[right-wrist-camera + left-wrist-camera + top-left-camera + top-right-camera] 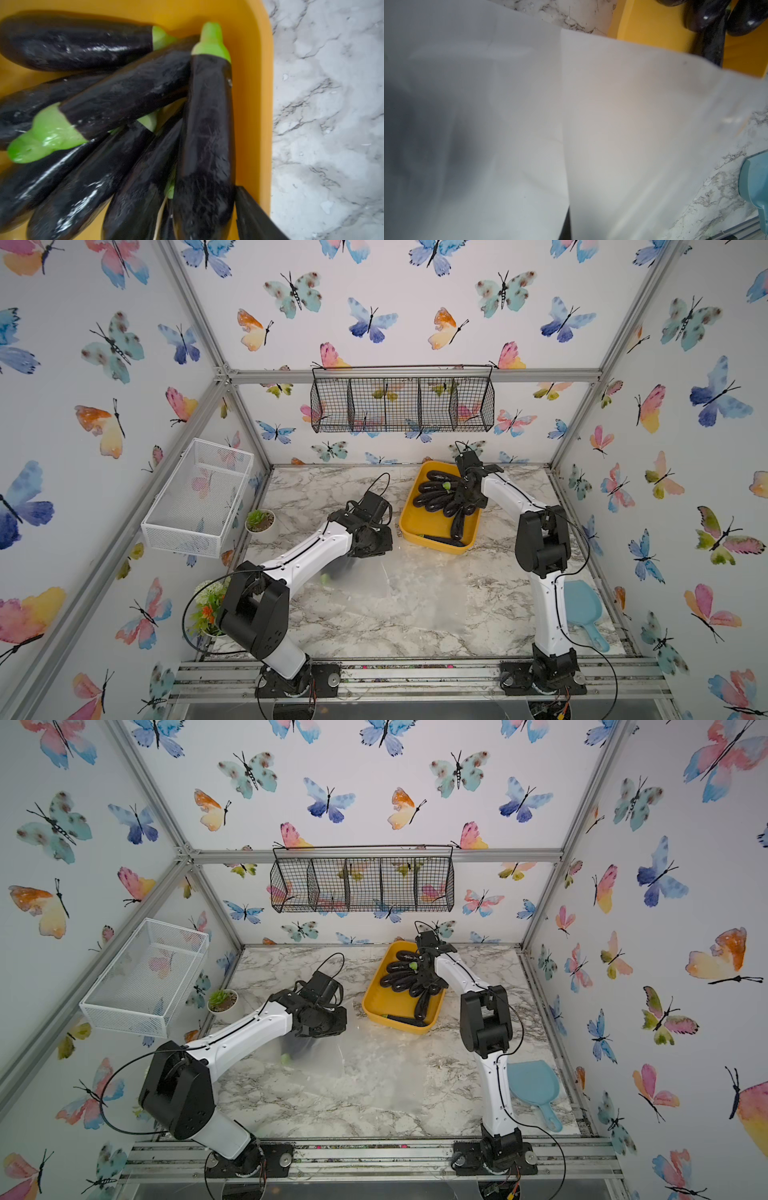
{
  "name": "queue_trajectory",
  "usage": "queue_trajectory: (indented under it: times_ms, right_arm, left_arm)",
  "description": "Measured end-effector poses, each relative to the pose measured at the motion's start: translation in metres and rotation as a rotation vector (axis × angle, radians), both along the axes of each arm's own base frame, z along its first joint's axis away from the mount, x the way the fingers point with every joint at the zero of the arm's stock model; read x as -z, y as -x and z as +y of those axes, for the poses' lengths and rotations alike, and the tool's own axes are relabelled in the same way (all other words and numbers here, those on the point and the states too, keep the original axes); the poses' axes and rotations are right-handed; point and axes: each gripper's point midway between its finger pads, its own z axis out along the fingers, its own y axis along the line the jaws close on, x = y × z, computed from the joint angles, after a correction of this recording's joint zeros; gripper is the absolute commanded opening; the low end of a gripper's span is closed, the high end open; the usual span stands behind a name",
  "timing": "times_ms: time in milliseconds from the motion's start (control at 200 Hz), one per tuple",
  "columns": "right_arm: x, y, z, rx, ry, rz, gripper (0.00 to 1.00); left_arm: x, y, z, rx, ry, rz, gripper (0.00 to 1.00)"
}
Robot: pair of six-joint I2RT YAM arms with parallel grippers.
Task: Place the eggplant in a zip-top bag and seal the zipper
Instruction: Pick up the eggplant from the basket, then place the eggplant in the zipper food storage bag.
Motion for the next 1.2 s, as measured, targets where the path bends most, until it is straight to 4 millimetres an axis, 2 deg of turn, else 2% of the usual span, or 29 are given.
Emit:
queue_trajectory:
  times_ms: [65,140,295,390,460,541,641,711,761,856,961,1076,1201]
  right_arm:
    - [0.006,0.001,0.000,0.007,-0.004,0.011,0.49]
    - [0.009,0.002,0.002,0.012,-0.017,0.016,0.45]
    - [0.008,0.004,0.007,0.018,-0.055,0.015,0.43]
    - [-0.008,0.006,0.013,-0.004,-0.104,0.008,0.41]
    - [-0.036,0.014,0.022,-0.056,-0.164,-0.012,0.39]
    - [-0.079,0.047,0.040,-0.180,-0.259,-0.044,0.36]
    - [-0.136,0.115,0.071,-0.379,-0.424,-0.096,0.33]
    - [-0.162,0.166,0.093,-0.524,-0.553,-0.111,0.33]
    - [-0.170,0.202,0.110,-0.627,-0.647,-0.093,0.34]
    - [-0.160,0.253,0.136,-0.769,-0.792,0.002,0.34]
    - [-0.119,0.291,0.154,-0.823,-0.864,0.195,0.33]
    - [-0.088,0.311,0.158,-0.811,-0.900,0.335,0.32]
    - [-0.085,0.316,0.161,-0.813,-0.935,0.373,0.31]
  left_arm:
    - [0.000,0.001,0.001,0.000,-0.003,0.004,0.02]
    - [0.001,0.002,0.002,0.000,-0.008,0.010,0.02]
    - [-0.002,0.004,0.006,-0.003,-0.029,0.012,0.02]
    - [-0.006,0.003,0.006,0.002,-0.029,0.004,0.02]
    - [-0.007,0.002,0.005,0.004,-0.028,0.000,0.02]
    - [-0.007,0.002,0.005,0.006,-0.029,-0.001,0.02]
    - [-0.008,0.001,0.004,0.010,-0.027,-0.008,0.02]
    - [-0.008,0.000,0.004,0.014,-0.025,-0.014,0.02]
    - [-0.007,0.000,0.003,0.017,-0.024,-0.016,0.02]
    - [-0.005,0.000,0.000,0.028,-0.026,-0.019,0.02]
    - [-0.001,0.001,-0.005,0.044,-0.028,-0.017,0.02]
    - [-0.001,0.001,-0.008,0.048,-0.024,-0.021,0.01]
    - [-0.002,-0.001,-0.010,0.046,-0.016,-0.029,0.01]
